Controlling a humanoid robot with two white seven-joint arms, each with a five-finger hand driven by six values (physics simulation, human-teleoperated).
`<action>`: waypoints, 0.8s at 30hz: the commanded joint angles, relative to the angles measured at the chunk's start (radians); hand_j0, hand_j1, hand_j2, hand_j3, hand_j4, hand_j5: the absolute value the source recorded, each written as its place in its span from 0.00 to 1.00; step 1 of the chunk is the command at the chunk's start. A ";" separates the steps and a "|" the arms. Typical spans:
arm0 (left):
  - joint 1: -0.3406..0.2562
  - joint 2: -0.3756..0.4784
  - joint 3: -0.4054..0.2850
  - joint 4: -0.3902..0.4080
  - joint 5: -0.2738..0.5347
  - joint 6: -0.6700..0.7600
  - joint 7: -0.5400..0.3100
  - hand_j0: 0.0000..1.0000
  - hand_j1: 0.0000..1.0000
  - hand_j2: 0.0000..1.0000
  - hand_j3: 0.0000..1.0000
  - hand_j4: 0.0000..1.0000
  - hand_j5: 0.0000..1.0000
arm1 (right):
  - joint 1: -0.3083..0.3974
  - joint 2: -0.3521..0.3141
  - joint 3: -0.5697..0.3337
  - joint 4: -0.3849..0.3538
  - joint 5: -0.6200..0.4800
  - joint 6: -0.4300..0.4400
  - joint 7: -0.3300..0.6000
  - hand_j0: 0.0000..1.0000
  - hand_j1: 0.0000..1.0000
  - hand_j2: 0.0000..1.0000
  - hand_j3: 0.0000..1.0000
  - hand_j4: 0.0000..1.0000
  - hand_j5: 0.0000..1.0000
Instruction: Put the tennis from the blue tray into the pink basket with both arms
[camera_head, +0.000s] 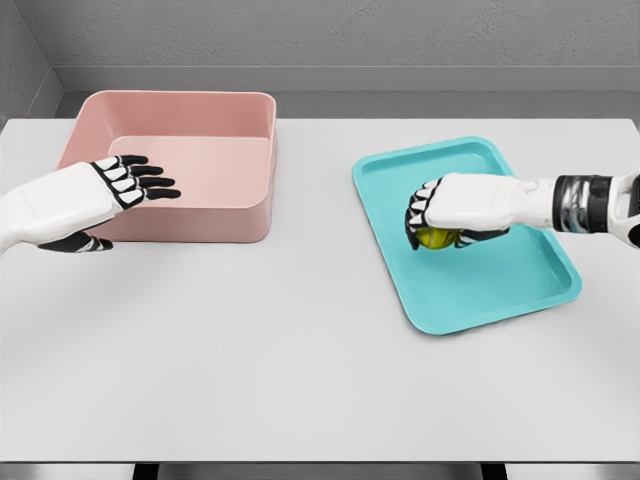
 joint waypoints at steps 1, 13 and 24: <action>0.000 0.003 0.001 -0.014 0.007 0.000 0.001 1.00 1.00 1.00 1.00 1.00 1.00 | 0.000 0.006 0.001 -0.049 -0.001 0.004 0.000 0.49 0.49 0.49 0.49 0.49 0.49; -0.002 0.004 0.001 -0.017 0.007 0.000 0.001 1.00 1.00 1.00 1.00 1.00 1.00 | -0.015 0.166 0.070 -0.094 0.070 0.004 0.000 0.49 0.49 0.49 0.49 0.49 0.49; 0.000 0.003 0.001 -0.017 0.001 0.000 0.001 1.00 1.00 1.00 1.00 1.00 1.00 | -0.075 0.336 0.189 0.003 0.114 0.004 0.000 0.49 0.49 0.49 0.49 0.49 0.49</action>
